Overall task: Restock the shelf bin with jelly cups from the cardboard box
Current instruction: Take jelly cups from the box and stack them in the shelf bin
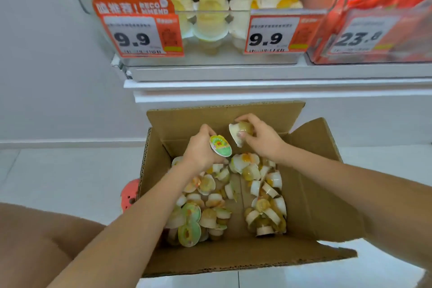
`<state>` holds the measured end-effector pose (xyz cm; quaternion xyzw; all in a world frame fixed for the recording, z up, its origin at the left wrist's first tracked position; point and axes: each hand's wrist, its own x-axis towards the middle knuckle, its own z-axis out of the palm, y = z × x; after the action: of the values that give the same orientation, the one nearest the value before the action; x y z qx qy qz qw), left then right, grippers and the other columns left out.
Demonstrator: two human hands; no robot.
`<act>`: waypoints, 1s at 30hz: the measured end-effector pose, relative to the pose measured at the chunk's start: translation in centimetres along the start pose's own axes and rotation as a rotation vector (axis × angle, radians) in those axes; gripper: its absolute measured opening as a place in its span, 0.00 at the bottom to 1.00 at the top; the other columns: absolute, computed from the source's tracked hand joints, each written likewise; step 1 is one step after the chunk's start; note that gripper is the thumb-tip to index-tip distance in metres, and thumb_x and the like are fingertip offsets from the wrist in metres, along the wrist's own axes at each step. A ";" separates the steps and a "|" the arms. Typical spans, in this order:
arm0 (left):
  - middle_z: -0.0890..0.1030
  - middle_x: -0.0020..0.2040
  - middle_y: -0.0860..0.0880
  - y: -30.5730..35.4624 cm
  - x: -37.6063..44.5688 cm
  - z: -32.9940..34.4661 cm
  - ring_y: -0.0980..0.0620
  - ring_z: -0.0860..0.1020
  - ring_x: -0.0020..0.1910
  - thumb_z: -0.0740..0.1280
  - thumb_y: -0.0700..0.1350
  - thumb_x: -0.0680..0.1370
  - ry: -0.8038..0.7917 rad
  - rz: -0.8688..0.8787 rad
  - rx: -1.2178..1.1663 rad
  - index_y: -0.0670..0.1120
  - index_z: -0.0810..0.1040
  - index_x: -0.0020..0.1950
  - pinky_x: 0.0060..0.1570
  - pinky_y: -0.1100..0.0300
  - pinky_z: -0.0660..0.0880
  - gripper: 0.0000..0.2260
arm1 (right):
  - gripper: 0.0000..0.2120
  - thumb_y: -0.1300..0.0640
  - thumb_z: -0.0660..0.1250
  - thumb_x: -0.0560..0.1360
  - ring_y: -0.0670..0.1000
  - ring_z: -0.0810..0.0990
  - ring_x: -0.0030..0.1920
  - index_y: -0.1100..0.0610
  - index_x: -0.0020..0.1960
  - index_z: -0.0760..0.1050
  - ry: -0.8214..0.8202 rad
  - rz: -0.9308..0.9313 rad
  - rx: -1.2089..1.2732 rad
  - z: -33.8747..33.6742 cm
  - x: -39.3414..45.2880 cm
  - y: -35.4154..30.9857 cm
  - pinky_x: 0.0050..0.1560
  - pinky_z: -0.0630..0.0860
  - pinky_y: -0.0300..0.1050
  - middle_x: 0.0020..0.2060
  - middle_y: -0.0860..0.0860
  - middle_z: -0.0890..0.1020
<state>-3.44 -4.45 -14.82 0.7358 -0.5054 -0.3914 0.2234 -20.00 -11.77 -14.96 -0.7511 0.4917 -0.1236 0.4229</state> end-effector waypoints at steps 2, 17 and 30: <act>0.76 0.46 0.51 3.0 -1.1 -3.1 0.53 0.74 0.44 0.82 0.43 0.60 0.011 0.111 0.010 0.44 0.68 0.55 0.32 0.72 0.67 0.30 | 0.15 0.55 0.65 0.78 0.54 0.77 0.51 0.51 0.63 0.68 0.005 -0.071 0.026 -3.0 -0.6 -3.6 0.51 0.74 0.47 0.53 0.52 0.78; 0.83 0.50 0.46 14.8 -9.8 -13.5 0.52 0.81 0.48 0.71 0.47 0.67 -0.054 0.349 -0.877 0.42 0.79 0.55 0.40 0.63 0.77 0.19 | 0.21 0.60 0.73 0.68 0.42 0.80 0.55 0.55 0.61 0.76 0.057 -0.502 0.332 -13.6 -7.2 -18.2 0.55 0.74 0.32 0.56 0.46 0.81; 0.80 0.57 0.39 14.9 -9.9 -10.9 0.40 0.78 0.59 0.68 0.47 0.71 -0.331 0.077 -1.270 0.41 0.84 0.52 0.52 0.40 0.77 0.14 | 0.22 0.58 0.69 0.72 0.41 0.79 0.54 0.54 0.65 0.73 -0.032 -0.443 0.390 -13.7 -7.5 -17.1 0.50 0.76 0.34 0.56 0.50 0.80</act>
<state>-5.03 -1.88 5.92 0.3723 -0.2298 -0.7133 0.5474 -21.02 -9.75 8.11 -0.7465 0.2759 -0.2934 0.5297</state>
